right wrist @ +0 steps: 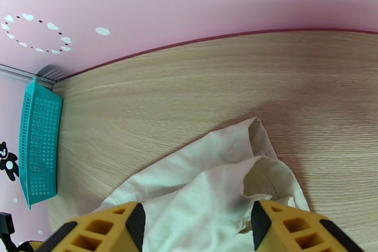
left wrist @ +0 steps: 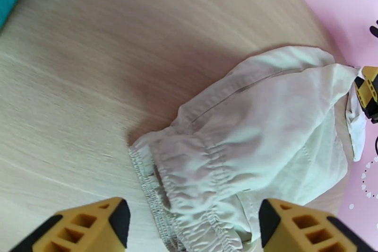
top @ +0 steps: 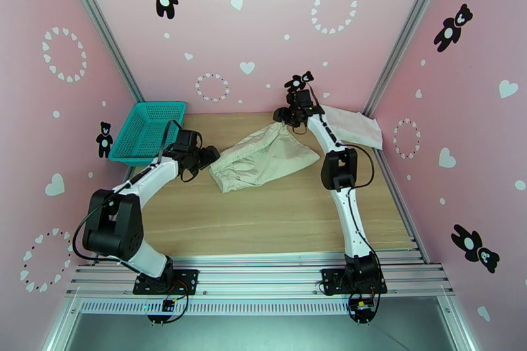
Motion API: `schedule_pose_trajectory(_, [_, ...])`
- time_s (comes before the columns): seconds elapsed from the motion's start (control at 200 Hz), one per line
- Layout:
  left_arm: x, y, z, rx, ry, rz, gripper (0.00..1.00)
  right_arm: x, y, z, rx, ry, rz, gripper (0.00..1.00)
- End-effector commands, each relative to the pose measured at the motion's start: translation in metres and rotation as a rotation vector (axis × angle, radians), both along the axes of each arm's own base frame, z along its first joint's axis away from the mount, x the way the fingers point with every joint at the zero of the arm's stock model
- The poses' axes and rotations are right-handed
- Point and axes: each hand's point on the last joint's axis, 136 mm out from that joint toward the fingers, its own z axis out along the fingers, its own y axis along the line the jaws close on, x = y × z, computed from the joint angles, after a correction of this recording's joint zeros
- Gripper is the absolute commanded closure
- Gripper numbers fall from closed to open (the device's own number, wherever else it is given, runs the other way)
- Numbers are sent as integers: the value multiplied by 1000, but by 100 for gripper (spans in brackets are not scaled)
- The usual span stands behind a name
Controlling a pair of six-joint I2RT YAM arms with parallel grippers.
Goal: Fold and stack the mixed laundry pile
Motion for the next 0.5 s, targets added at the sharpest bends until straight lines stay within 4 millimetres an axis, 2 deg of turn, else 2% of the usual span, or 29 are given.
schedule_pose_trajectory(0.0, [-17,21,28,103,-31,20,19,-11,-11,87,18,-119,13,32])
schedule_pose_trajectory(0.085, [-24,15,39,87,-45,-25,25,-19,-9,106,32,-142,32,32])
schedule_pose_trajectory(0.16, [-27,-10,43,53,-60,-131,32,-27,-10,113,33,-133,37,31])
schedule_pose_trajectory(0.285, [-27,-46,27,99,-19,-296,33,-47,-14,103,12,-67,37,33])
schedule_pose_trajectory(0.36, [-21,-62,18,105,-26,-378,29,-64,-16,94,-2,-36,42,34])
schedule_pose_trajectory(0.446, [-11,-67,8,151,-20,-457,26,-85,-14,82,-13,-22,65,37])
schedule_pose_trajectory(0.496, [-4,-65,-1,218,2,-496,29,-98,-15,70,-34,4,70,39])
